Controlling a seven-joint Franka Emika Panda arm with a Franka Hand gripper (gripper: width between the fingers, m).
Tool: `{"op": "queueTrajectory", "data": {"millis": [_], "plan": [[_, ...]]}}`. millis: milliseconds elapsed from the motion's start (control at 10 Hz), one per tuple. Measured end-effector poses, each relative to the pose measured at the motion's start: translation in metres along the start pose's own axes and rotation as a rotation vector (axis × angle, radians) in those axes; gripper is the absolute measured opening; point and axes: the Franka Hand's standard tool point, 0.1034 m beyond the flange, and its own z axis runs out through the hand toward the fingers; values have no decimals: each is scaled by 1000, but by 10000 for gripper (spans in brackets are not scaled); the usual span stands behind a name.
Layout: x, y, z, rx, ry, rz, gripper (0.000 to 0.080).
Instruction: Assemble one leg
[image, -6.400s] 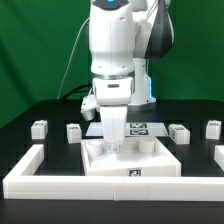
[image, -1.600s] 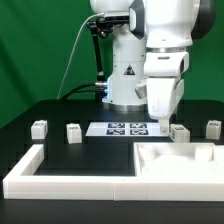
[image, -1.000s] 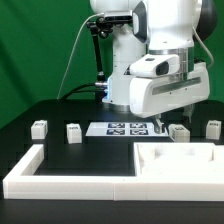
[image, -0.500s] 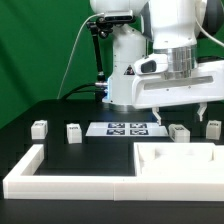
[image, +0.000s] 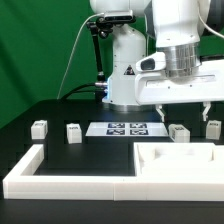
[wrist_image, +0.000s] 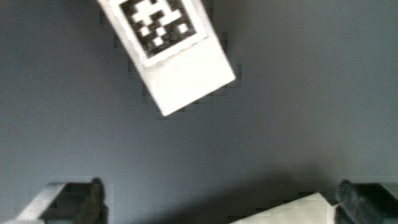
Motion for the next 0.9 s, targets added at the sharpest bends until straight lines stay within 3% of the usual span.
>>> {"op": "queueTrajectory", "data": {"millis": [300, 500, 600, 900], "plan": [[-28, -24, 4, 4, -17, -46, 649], [-40, -30, 6, 6, -21, -78, 649], [-42, -24, 7, -19, -104, -108, 649], [-44, -23, 7, -50, -331, -103, 649]]}}
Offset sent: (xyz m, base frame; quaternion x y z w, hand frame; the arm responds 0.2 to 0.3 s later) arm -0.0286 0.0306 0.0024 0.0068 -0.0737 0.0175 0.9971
